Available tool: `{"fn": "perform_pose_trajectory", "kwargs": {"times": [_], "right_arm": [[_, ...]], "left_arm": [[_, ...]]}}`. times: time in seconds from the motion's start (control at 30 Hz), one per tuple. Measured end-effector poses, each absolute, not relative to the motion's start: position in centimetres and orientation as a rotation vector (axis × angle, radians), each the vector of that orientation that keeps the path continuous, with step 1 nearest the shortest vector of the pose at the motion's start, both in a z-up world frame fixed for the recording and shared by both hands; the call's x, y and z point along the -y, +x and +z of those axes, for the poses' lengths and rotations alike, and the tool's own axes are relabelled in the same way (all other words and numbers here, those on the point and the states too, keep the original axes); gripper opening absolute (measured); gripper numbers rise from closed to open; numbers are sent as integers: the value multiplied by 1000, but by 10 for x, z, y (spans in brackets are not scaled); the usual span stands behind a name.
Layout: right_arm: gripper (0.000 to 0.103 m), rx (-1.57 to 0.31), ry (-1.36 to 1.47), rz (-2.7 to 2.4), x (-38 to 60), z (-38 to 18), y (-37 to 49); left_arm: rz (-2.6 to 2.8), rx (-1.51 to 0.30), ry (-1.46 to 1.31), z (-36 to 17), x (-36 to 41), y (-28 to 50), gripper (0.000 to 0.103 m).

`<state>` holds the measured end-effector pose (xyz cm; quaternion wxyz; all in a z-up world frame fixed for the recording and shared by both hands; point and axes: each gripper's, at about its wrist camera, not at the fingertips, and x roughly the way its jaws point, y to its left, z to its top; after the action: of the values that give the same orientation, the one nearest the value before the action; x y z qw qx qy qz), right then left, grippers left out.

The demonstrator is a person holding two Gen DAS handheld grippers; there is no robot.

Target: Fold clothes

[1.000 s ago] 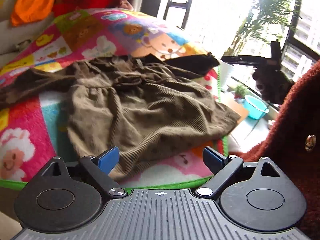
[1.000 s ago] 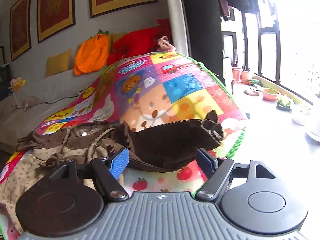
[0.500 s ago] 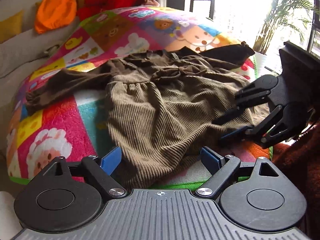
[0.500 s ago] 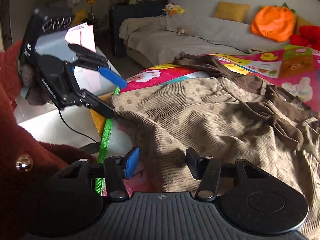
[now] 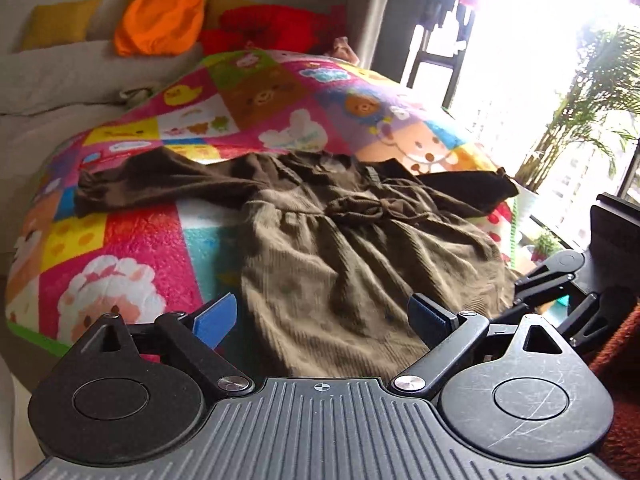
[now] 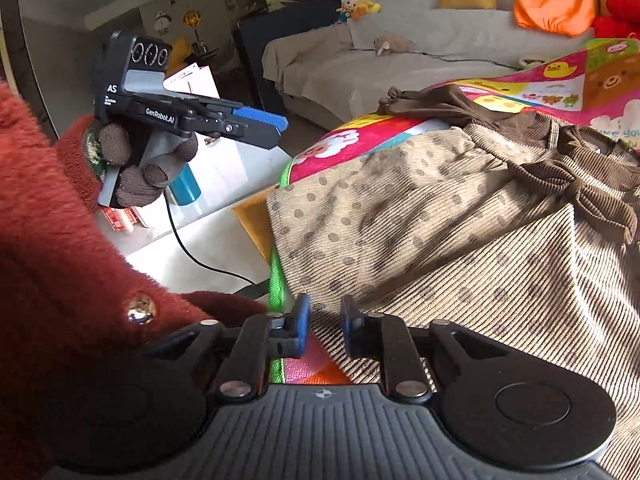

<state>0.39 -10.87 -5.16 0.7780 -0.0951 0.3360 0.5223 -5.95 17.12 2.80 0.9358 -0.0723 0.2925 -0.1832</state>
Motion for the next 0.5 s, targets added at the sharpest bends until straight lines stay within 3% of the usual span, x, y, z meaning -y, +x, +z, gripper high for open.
{"fn": "perform_pose_trajectory", "kwargs": {"times": [0.13, 0.27, 0.3, 0.37, 0.5], "right_arm": [[46, -722, -172, 1040, 129, -51, 9], [47, -722, -158, 881, 156, -52, 17], [48, -690, -121, 791, 173, -47, 26], [61, -614, -32, 580, 212, -35, 46], [65, -447, 74, 68, 298, -20, 92]], "left_arm": [[-489, -631, -137, 15, -145, -55, 98], [-444, -693, -131, 1, -131, -34, 99], [-409, -706, -139, -2, -131, -26, 99], [-340, -701, -235, -1, -140, -5, 99], [-331, -663, -343, 8, -134, 39, 101]]}}
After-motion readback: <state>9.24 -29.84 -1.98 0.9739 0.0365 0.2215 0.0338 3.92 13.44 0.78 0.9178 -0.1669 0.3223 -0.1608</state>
